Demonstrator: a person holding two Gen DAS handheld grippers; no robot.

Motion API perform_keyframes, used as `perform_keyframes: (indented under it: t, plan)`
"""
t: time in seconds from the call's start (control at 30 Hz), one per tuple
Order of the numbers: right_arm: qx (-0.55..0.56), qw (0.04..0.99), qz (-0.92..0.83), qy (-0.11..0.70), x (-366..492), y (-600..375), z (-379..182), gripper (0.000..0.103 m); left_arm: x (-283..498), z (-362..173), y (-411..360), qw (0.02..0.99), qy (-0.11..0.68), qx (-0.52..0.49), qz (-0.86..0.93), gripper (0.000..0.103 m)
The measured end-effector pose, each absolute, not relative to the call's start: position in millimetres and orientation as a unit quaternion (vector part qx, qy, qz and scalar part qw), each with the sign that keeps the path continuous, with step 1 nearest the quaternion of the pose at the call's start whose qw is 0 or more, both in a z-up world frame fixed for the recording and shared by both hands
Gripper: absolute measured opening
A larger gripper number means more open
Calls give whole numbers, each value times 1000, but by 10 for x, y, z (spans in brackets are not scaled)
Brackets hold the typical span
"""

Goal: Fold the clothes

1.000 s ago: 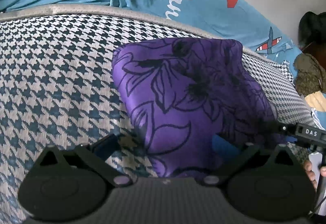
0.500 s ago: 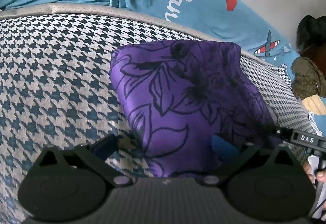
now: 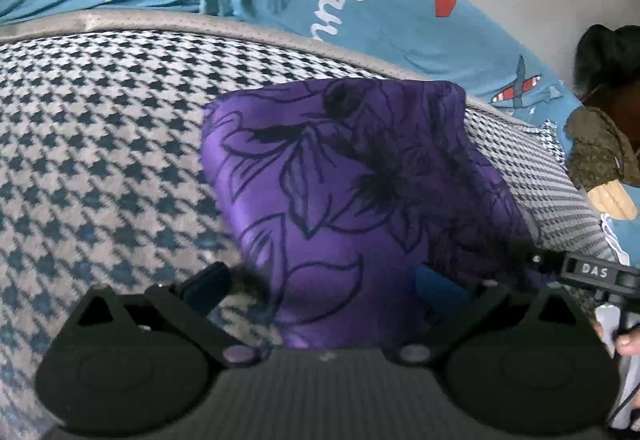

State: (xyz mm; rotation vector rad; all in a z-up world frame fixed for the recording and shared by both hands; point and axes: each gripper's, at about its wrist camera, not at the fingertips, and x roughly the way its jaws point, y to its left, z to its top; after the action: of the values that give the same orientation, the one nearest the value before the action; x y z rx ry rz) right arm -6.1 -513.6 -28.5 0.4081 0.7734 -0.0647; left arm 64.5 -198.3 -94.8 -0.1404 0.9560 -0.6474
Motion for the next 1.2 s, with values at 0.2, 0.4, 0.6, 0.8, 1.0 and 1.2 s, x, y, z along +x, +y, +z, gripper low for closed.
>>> perform_keyframes:
  t: [0.2,0.4,0.6,0.8,1.0,1.2]
  plan:
    - [188,909,-26,371,26,-5067,-299,62,688,-965,-2153,833,446,-51,-324,103]
    - [179,915,-8,362,68,-5001,-296,43,660,-961,-2267,840,429,-44,-330,102]
    - [151,925,-3,348,54,-4955,-261,29,581,-886,-2256,855,405,-29,-322,86]
    - [156,924,-12,348,28,-4994,-264,34,591,-909,-2251,853,410,-34,-322,94]
    - [180,915,-23,361,39,-5046,-310,50,611,-988,-2250,847,419,-38,-324,103]
    - [174,919,-20,354,55,-4990,-348,57,617,-1011,-2302,851,413,-36,-323,103]
